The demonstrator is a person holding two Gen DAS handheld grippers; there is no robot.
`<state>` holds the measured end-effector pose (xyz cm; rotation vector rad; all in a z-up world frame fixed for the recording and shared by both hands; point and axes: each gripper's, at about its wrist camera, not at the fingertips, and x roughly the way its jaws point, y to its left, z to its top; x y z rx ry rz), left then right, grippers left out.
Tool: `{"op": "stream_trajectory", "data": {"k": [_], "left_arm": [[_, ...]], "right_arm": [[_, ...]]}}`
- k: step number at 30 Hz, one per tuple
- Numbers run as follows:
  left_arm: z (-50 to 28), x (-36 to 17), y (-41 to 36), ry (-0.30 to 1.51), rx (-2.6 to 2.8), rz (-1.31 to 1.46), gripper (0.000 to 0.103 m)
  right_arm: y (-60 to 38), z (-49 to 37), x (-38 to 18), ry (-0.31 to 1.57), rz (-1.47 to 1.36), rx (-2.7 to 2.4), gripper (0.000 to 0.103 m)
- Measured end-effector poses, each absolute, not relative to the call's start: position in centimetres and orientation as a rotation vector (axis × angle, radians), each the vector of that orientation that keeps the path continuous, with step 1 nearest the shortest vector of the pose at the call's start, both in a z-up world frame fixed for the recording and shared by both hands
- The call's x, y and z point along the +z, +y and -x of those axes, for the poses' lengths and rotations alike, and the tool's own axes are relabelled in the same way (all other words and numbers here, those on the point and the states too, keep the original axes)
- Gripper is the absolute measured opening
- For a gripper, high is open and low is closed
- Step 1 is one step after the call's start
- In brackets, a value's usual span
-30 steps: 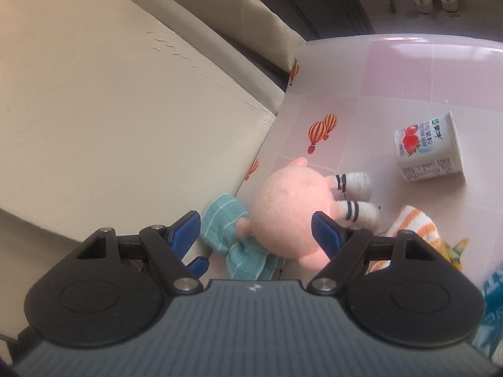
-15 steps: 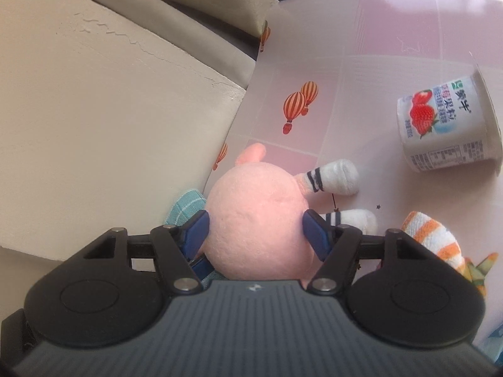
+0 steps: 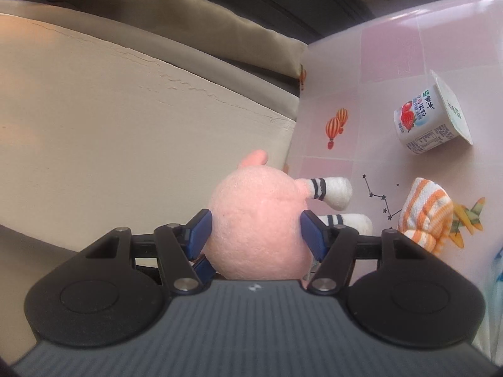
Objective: Organize soft objects
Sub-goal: 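Close the right gripper on the pig's body and lift it, then carry the pink pig with the right gripper into the cardboard box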
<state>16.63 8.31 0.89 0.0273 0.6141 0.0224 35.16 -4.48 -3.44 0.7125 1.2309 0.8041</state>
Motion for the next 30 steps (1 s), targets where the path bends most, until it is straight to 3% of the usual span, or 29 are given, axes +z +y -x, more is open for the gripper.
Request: {"op": "stream_trajectory", "data": {"k": [11, 20, 25, 30], "left_arm": [[-10.7, 7.4, -0.1, 0.447, -0.13, -0.107, 0.061], [-9.1, 9.8, -9.7, 0.38, -0.364, -0.155, 0.062], [-9.9, 9.1, -16.2, 0.417, -0.535, -0.148, 0.062], [-12.3, 6.2, -22.3, 0.551, -0.676, -0.13, 0.061]], "right_arm": [[-15.5, -28.2, 5.0, 1.043, -0.87, 0.774, 0.062], [-29.0, -20.6, 9.7, 0.877, -0.929, 0.625, 0.062], [-38.1, -16.2, 9.9, 0.815, -0.986, 0.476, 0.063], [-45.1, -13.3, 6.2, 0.824, -1.04, 0.3, 0.063]]}}
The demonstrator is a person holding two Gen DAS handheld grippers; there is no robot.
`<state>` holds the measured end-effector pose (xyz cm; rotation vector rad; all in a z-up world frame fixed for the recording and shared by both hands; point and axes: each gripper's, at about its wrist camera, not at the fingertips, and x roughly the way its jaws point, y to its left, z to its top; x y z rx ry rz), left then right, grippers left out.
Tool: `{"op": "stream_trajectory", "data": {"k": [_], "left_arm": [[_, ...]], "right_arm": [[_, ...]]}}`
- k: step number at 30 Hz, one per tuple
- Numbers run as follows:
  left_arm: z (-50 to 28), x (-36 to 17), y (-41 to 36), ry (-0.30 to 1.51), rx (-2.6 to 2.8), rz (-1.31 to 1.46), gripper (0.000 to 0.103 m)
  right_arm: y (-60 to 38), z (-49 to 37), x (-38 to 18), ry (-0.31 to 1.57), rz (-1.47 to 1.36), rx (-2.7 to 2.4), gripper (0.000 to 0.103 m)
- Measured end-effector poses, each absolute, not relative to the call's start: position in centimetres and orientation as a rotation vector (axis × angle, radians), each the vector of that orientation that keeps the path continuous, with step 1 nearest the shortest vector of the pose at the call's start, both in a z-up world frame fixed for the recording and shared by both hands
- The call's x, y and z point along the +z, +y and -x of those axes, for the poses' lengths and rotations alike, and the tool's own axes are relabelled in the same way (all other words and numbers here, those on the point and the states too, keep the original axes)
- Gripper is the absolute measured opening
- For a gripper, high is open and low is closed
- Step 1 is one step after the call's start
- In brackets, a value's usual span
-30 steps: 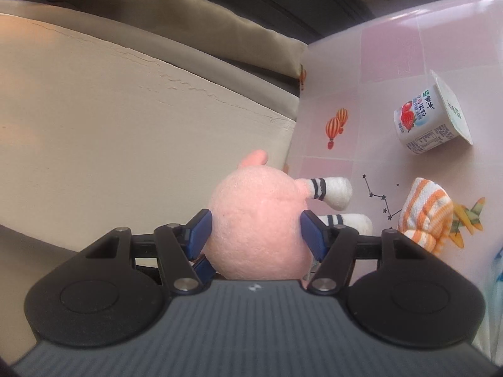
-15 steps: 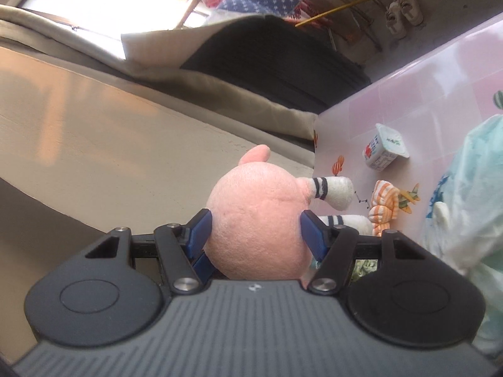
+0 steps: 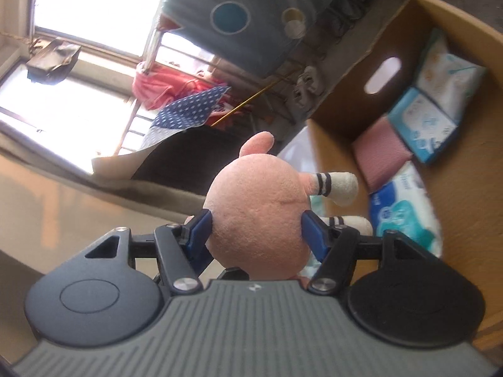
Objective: Organize soft objects
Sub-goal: 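Carry the pink pig with the right gripper into the cardboard box, then open the right gripper to drop the pig in the box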
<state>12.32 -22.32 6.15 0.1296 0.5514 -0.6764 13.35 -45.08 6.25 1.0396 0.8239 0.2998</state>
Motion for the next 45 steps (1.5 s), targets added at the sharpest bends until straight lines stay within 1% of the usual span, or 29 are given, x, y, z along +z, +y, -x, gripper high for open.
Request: {"op": "stream_trajectory", "data": {"k": [5, 13, 15, 19, 24, 29, 32, 39, 45], "left_arm": [[-16.2, 2.4, -27.2, 0.705, -0.734, -0.151, 0.061], [-20.6, -3.7, -32.5, 0.913, -0.711, -0.278, 0.061], [-20.5, -4.4, -32.3, 0.937, -0.696, -0.29, 0.061], [-20.2, -3.8, -31.7, 0.923, -0.68, -0.302, 0.061], [-19.8, -1.7, -30.0, 0.895, -0.661, -0.263, 0.062], [-18.3, 0.8, -26.5, 0.842, -0.639, -0.209, 0.07], [-17.3, 2.3, -23.7, 0.808, -0.612, -0.173, 0.073], [-15.3, 5.4, -15.1, 0.739, -0.511, -0.072, 0.075], [-13.6, 6.1, -5.4, 0.716, -0.291, 0.009, 0.076]], "right_arm": [[-49.6, -12.5, 1.0, 0.866, -1.091, 0.149, 0.063], [-52.8, -16.0, -6.3, 0.963, -1.073, 0.01, 0.063], [-52.6, -16.9, -8.0, 1.002, -1.068, -0.012, 0.063], [-52.3, -17.5, -9.6, 1.028, -1.061, -0.014, 0.063], [-52.1, -17.0, -8.5, 1.01, -1.054, -0.006, 0.064], [-51.4, -16.2, -6.1, 0.972, -1.023, 0.008, 0.068], [-51.1, -15.1, -3.7, 0.941, -0.989, 0.032, 0.071], [-47.4, -13.8, 1.2, 0.895, -0.918, 0.131, 0.071], [-39.4, -15.8, 4.5, 0.91, -0.82, 0.324, 0.072]]}}
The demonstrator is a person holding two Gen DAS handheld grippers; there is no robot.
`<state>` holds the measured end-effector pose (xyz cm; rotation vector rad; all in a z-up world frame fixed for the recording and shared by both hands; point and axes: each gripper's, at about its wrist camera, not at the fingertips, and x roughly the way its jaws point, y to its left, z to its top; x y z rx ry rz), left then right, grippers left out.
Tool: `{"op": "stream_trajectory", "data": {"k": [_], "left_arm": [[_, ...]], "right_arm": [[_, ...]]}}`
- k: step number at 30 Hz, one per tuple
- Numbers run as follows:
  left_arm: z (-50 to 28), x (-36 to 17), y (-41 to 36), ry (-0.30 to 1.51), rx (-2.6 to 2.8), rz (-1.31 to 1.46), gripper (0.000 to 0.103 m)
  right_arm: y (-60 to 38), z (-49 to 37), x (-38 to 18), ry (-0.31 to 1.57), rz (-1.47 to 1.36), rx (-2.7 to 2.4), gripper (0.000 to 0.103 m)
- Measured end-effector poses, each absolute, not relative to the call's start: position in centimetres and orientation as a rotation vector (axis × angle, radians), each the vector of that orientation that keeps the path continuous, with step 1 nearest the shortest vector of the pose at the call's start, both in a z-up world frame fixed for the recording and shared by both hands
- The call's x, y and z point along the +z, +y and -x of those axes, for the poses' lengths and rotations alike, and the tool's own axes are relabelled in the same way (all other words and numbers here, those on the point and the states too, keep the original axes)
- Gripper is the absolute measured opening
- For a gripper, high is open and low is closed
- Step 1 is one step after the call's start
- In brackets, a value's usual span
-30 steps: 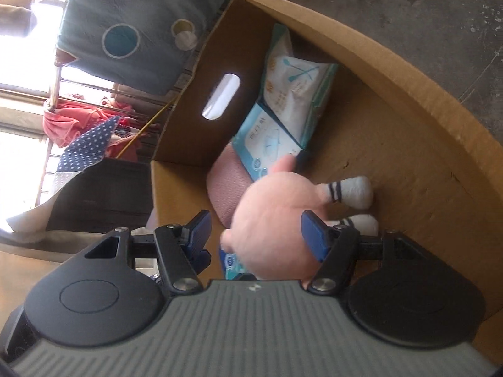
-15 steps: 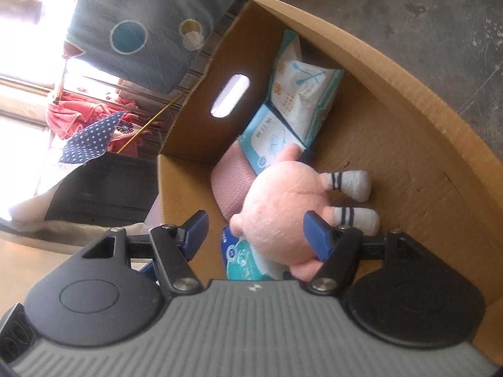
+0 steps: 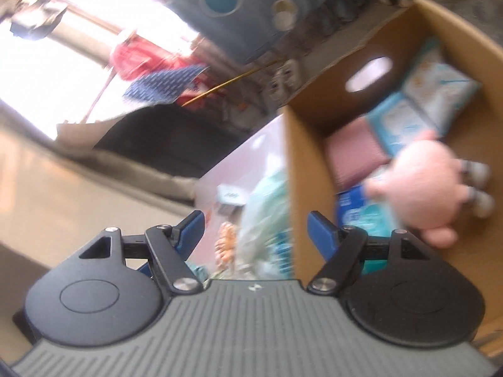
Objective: Organize soft objects
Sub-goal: 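Open the right gripper to drop the pig in the box, then reach the right gripper to the teal towel bow and close on its knot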
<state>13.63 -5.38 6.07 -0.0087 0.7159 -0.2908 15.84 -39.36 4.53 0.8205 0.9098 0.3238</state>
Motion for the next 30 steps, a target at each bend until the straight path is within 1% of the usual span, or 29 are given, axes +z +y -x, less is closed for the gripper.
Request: {"op": "stream_trajectory", "data": {"k": [6, 12, 17, 21, 25, 30], "left_arm": [[-12.2, 4.6, 5.5, 0.724, 0.03, 0.11, 0.076], [-12.0, 0.9, 14.1, 0.772, 0.332, 0.251, 0.075], [-13.5, -3.2, 16.8, 0.808, 0.36, 0.371, 0.075], [-15.1, -6.0, 17.8, 0.835, 0.356, 0.438, 0.075], [-16.6, -8.0, 17.9, 0.848, 0.342, 0.461, 0.075], [-18.5, -9.9, 18.7, 0.851, 0.334, 0.503, 0.075]], "right_arm": [[-27.6, -19.7, 5.6, 0.982, -0.696, 0.541, 0.073], [-14.4, -23.6, 4.6, 1.063, -0.558, 0.741, 0.073], [-4.0, -27.0, 1.9, 1.118, -0.403, 0.866, 0.074], [2.6, -29.7, -1.6, 1.184, -0.327, 0.916, 0.074], [6.3, -32.7, -5.6, 1.231, -0.317, 0.934, 0.073], [8.4, -35.5, -9.7, 1.288, -0.356, 0.938, 0.073]]}}
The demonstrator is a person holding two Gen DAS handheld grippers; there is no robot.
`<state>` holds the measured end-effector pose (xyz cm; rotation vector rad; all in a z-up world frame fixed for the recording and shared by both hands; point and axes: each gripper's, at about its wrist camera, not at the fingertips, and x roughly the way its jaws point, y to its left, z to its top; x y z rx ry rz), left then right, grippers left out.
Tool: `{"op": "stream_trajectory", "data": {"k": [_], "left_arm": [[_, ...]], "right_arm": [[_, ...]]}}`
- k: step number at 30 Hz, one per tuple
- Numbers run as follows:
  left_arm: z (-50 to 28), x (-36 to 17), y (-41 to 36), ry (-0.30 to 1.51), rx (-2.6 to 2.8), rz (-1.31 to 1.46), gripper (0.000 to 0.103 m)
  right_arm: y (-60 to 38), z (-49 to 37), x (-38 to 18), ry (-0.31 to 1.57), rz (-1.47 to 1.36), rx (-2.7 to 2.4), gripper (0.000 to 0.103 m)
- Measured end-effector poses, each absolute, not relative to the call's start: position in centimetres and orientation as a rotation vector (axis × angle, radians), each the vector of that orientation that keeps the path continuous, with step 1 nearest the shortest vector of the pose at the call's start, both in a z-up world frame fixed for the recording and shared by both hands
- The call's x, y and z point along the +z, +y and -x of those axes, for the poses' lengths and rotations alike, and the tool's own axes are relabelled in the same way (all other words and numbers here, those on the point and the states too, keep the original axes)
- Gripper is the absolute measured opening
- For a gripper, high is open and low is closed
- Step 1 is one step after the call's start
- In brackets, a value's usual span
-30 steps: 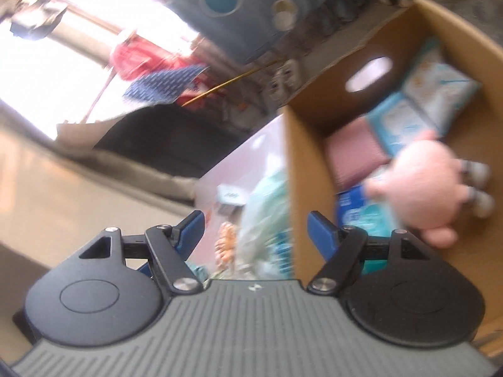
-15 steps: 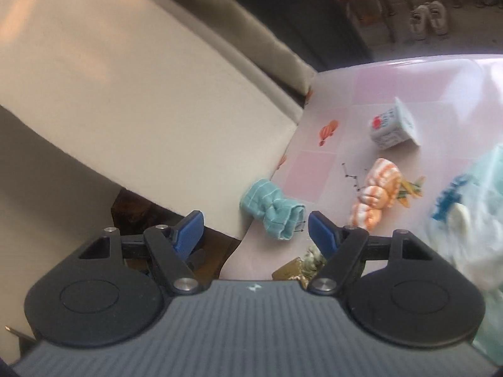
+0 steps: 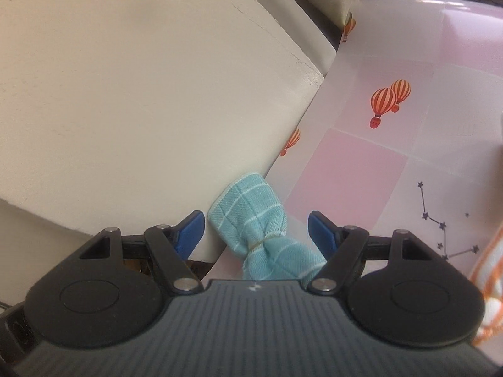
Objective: Organize soft objects
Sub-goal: 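Reach the right gripper to the teal towel bow and close on its knot, then lift the teal towel bow with the right gripper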
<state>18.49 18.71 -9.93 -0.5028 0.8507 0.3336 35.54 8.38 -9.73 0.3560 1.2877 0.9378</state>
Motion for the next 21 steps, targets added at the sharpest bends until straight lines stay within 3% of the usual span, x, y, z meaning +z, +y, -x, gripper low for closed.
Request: {"op": "stream_trajectory", "data": {"k": [4, 9, 11, 16, 21], "left_arm": [[-19.9, -11.4, 19.0, 0.876, 0.326, 0.505, 0.069], [-20.5, -12.4, 19.2, 0.894, 0.314, 0.518, 0.059], [-20.7, -12.7, 19.2, 0.906, 0.305, 0.518, 0.041], [-20.6, -12.2, 18.7, 0.908, 0.302, 0.493, 0.023], [-19.7, -10.6, 18.3, 0.876, 0.279, 0.484, 0.019]], "right_arm": [[9.3, -36.2, -12.4, 1.337, -0.37, 0.948, 0.069], [9.5, -35.6, -14.6, 1.416, -0.371, 0.957, 0.048], [9.3, -35.2, -14.8, 1.426, -0.378, 0.961, 0.04], [8.8, -34.5, -14.8, 1.445, -0.394, 0.946, 0.025], [7.8, -33.7, -13.2, 1.425, -0.411, 0.946, 0.02]]}}
